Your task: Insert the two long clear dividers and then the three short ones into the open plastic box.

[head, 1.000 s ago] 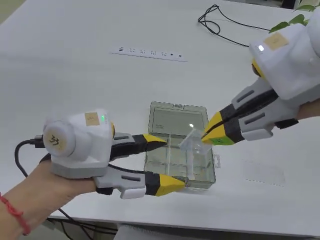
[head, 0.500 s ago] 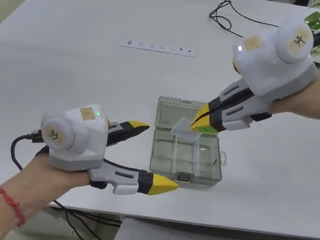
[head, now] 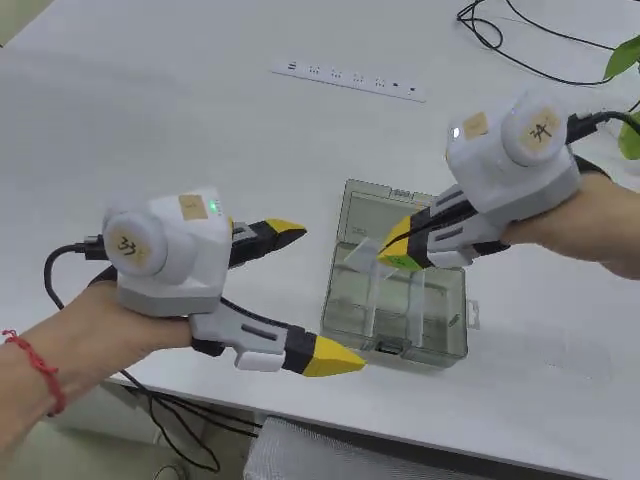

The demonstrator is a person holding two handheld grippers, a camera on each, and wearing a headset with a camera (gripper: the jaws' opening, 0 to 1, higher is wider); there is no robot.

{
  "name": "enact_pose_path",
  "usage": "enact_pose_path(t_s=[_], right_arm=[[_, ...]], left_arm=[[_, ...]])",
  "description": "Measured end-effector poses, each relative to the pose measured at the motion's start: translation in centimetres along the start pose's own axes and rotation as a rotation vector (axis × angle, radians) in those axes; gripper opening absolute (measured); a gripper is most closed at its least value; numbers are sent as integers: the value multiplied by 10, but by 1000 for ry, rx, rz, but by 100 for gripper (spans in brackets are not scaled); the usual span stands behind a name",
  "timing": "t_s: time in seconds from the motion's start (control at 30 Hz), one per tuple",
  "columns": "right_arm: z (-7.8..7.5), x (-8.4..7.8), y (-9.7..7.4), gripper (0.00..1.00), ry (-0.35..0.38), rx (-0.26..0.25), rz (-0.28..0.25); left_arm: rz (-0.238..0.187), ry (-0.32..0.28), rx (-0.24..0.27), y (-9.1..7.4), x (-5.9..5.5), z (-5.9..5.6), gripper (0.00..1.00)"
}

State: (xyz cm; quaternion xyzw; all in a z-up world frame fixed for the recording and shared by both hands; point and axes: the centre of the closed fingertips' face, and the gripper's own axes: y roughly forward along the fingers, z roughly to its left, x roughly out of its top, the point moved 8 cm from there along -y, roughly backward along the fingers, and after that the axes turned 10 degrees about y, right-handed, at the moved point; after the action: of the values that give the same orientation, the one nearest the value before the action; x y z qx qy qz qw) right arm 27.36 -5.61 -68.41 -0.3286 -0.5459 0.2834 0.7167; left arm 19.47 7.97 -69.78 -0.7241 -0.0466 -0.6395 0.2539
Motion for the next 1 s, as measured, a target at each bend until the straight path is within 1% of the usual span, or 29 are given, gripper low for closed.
enact_pose_path(t_s=[0.03, 0.1, 0.17, 0.23, 0.3, 0.37, 0.5, 0.57, 0.63, 0.67, 0.7, 0.8, 0.87, 1.0], right_arm=[[-2, -2, 3, 3, 2, 1, 1], [0, -2, 5, 3, 7, 3, 5], [-4, -3, 8, 3, 8, 6, 11], [-3, -4, 8, 3, 10, 8, 16], [-6, -5, 9, 3, 9, 9, 16], [-4, -5, 9, 3, 7, 8, 16], [-7, -8, 11, 3, 4, 7, 20], [-5, -7, 11, 3, 7, 7, 19], [-4, -8, 15, 3, 1, 4, 20], [-1, -7, 17, 3, -21, -1, 29], [1, -6, 18, 3, -22, 2, 22], [2, -4, 24, 2, -25, -2, 23], [0, -4, 29, 2, -28, -1, 29], [1, -6, 37, 2, -37, -2, 46]], left_arm=[[-3, 3, 3, 0, 0, 1, 100], [-1, 1, 6, -1, -1, 1, 100], [-4, -1, 9, -1, -1, 2, 100], [-5, -3, 9, -1, -1, 2, 100], [-5, -3, 9, -1, -2, 2, 100], [-9, -4, 9, -1, -1, 2, 100], [-17, -9, 12, -1, -1, 2, 100], [-18, -13, 13, -2, 0, 2, 100], [-20, -14, 15, -2, -1, 2, 100], [-20, -16, 14, -2, -1, 2, 100], [-19, -17, 13, -3, -1, 1, 100], [-19, -18, 13, -3, -1, 1, 100], [-20, -19, 13, -3, -1, 1, 100], [-18, -19, 13, -4, -1, 1, 100]])
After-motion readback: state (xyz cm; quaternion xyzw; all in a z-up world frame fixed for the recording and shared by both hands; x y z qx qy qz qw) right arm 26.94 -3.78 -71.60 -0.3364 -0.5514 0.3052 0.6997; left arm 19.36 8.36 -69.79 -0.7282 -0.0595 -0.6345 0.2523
